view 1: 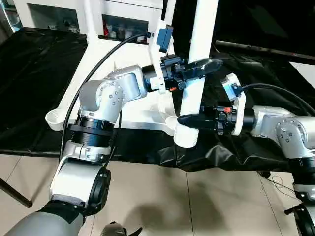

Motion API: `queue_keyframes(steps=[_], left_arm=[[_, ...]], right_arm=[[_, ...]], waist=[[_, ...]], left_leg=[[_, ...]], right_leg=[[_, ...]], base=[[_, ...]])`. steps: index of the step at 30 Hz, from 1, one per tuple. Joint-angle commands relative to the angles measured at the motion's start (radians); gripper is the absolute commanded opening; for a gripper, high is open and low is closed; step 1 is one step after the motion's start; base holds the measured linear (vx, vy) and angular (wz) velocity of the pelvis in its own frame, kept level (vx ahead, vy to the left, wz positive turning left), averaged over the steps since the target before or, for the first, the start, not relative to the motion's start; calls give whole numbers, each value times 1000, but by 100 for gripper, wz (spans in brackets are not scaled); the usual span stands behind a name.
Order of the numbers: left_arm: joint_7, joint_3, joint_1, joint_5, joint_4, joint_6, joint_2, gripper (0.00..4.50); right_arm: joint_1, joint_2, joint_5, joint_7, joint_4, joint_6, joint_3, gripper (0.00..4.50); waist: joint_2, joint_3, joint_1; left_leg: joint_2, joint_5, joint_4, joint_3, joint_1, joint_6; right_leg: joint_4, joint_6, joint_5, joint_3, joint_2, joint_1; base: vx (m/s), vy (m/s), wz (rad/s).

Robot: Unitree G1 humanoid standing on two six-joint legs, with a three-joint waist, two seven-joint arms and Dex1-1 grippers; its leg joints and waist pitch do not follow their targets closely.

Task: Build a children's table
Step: Pick table leg

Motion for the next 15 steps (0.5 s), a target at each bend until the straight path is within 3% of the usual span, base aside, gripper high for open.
queue_keyframes(steps=[1,13,15], left_arm=[[-16,-20,-3,-13,-31,15,-6,184],[-37,-40,-1,-5,-27,16,-14,184],[-39,-41,-2,-3,-22,14,-15,184]], right_arm=[[-14,-2,4,7,9,4,1,331],[-20,15,15,41,5,8,11,331],[-19,14,18,46,0,9,13,331]], waist=[[-4,-73,2],[-1,-74,2],[-5,-74,2]], left_leg=[[44,-74,-58,-9,32,-5],[44,-76,-57,-9,33,-6],[44,-76,-57,-8,32,-5]], right_leg=[[-61,-221,-7,46,-90,52],[-62,-223,-2,46,-90,52],[-61,-224,-1,46,-90,53]], base=[[0,0,0],[0,0,0],[0,0,0]])
